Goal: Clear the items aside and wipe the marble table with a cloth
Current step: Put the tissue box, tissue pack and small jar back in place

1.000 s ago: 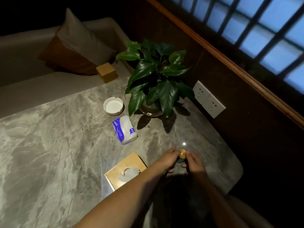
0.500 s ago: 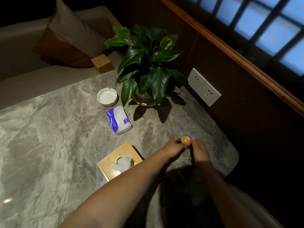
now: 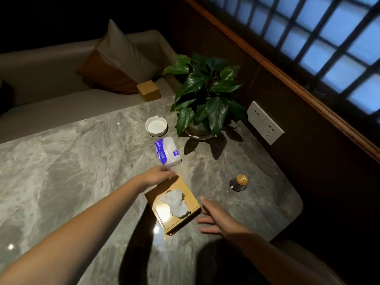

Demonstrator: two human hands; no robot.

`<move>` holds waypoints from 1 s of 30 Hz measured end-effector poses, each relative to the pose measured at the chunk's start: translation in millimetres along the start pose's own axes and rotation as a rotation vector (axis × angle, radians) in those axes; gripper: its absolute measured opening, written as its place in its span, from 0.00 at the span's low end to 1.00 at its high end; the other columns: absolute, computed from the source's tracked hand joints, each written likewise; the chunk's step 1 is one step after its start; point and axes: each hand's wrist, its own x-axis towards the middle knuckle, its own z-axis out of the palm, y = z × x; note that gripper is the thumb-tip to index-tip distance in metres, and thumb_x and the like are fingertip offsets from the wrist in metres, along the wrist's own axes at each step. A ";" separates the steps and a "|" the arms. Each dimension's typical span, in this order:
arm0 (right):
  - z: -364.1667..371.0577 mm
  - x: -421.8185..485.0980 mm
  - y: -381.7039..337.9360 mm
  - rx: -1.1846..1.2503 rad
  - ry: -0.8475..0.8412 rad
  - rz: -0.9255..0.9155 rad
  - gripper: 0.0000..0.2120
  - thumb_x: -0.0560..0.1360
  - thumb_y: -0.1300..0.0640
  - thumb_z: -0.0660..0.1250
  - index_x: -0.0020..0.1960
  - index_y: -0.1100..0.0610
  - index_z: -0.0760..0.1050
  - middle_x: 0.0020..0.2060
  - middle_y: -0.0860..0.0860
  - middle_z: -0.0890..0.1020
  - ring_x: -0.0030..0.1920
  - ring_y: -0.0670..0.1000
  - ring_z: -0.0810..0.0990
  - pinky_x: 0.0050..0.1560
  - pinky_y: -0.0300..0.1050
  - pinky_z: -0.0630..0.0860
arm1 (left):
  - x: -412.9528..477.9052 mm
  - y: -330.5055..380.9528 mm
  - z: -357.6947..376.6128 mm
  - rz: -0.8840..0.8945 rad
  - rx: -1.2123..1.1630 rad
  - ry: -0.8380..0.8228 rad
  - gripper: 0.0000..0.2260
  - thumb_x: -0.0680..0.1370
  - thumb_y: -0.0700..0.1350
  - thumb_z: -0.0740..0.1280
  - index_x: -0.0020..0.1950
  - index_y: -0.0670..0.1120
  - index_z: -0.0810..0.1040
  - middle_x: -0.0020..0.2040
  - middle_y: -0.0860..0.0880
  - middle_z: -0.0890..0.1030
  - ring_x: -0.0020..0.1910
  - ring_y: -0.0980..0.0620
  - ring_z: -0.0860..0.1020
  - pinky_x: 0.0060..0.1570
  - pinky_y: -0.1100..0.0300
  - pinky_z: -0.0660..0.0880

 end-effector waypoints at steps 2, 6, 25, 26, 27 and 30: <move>12.2 -0.5 1.8 -0.003 -0.097 0.081 0.31 0.72 0.35 0.64 0.67 0.53 0.67 0.64 0.58 0.73 0.55 0.55 0.82 0.48 0.51 0.82 | -7.3 -26.4 -6.7 -0.045 0.030 -0.053 0.18 0.76 0.58 0.64 0.59 0.47 0.77 0.57 0.48 0.81 0.55 0.49 0.80 0.59 0.55 0.75; 31.6 5.6 3.4 0.118 -0.110 0.169 0.32 0.72 0.39 0.67 0.68 0.57 0.67 0.66 0.64 0.72 0.47 0.56 0.85 0.40 0.48 0.82 | -20.9 -50.1 2.8 -0.011 -0.003 -0.098 0.17 0.73 0.55 0.68 0.61 0.55 0.73 0.55 0.52 0.80 0.57 0.50 0.78 0.61 0.57 0.72; 37.1 33.5 -37.9 0.546 0.109 0.161 0.15 0.83 0.54 0.57 0.62 0.63 0.71 0.61 0.70 0.75 0.48 0.65 0.80 0.31 0.51 0.82 | 40.5 0.3 -7.3 0.155 0.023 0.016 0.22 0.76 0.44 0.69 0.69 0.45 0.72 0.62 0.44 0.77 0.61 0.46 0.75 0.63 0.55 0.71; 35.9 37.0 -39.1 0.557 0.111 0.170 0.16 0.83 0.54 0.57 0.64 0.64 0.70 0.61 0.70 0.75 0.48 0.65 0.80 0.30 0.50 0.82 | 44.8 1.7 -8.6 0.156 0.010 0.020 0.20 0.76 0.43 0.69 0.68 0.45 0.73 0.62 0.44 0.77 0.61 0.46 0.76 0.63 0.55 0.71; 35.3 39.7 -40.5 0.571 0.117 0.184 0.18 0.83 0.53 0.57 0.66 0.64 0.68 0.62 0.71 0.73 0.48 0.66 0.80 0.28 0.50 0.81 | 48.6 2.4 -9.2 0.153 -0.002 0.022 0.19 0.77 0.43 0.68 0.67 0.45 0.74 0.62 0.44 0.78 0.61 0.46 0.76 0.63 0.55 0.72; 33.1 44.3 -45.7 0.573 0.133 0.207 0.19 0.83 0.53 0.55 0.66 0.67 0.65 0.65 0.71 0.70 0.45 0.66 0.79 0.25 0.51 0.80 | 55.5 3.1 -10.1 0.141 -0.034 0.023 0.18 0.77 0.43 0.68 0.67 0.45 0.74 0.61 0.44 0.78 0.60 0.46 0.76 0.62 0.55 0.73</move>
